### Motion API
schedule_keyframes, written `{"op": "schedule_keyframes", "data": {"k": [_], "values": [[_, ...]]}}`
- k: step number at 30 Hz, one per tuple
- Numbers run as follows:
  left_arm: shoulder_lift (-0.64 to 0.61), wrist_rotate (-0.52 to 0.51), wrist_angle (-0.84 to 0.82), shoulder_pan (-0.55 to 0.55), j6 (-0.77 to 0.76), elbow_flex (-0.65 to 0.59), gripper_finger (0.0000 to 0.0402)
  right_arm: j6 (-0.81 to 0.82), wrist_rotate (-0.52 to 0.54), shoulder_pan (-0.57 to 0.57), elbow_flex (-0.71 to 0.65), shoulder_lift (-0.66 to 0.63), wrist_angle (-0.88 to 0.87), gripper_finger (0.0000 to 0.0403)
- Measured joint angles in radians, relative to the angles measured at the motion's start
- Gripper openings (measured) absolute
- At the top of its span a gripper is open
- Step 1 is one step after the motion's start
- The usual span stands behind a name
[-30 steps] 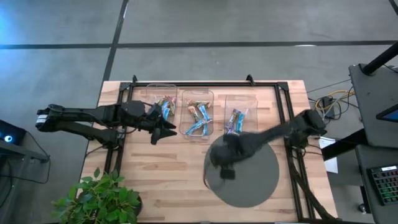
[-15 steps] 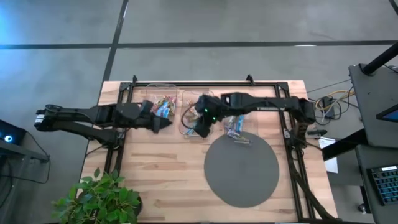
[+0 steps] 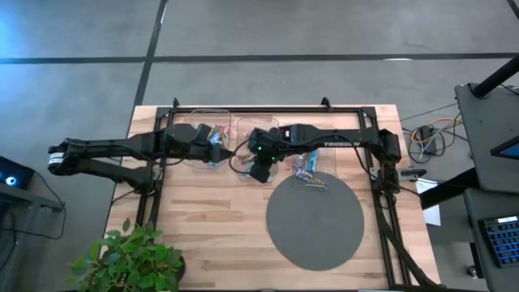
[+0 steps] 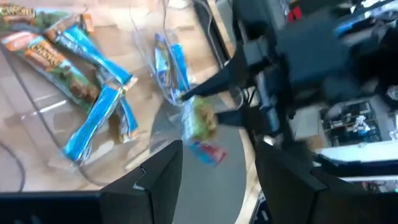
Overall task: Pick and place Granola Bars by type
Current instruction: Put the red snack bar into the left transparent bin
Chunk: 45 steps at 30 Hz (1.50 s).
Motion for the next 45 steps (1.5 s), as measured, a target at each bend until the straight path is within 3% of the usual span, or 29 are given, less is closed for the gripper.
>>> {"op": "schedule_keyframes", "data": {"k": [6,10,18,33,45], "values": [[0.009,0.003,0.002,0.006,-0.003,-0.003,0.0183,0.013,0.141,0.013,-0.001,0.01,-0.016,0.0093],[0.051,0.005,-0.004,0.007,-0.059,-0.023,0.0183,0.034,0.17,0.012,-0.001,0.012,0.001,0.0093],[0.115,0.017,0.185,0.008,-0.088,-0.035,0.0183,0.039,0.219,0.028,-0.005,0.014,-0.004,0.0093],[0.199,0.01,0.181,0.021,-0.075,-0.035,0.0183,0.051,0.229,0.028,-0.006,0.015,-0.014,0.0093],[0.193,-0.011,0.181,0.027,-0.035,-0.035,0.0184,0.047,0.24,0.031,-0.006,0.015,-0.036,0.0093]]}}
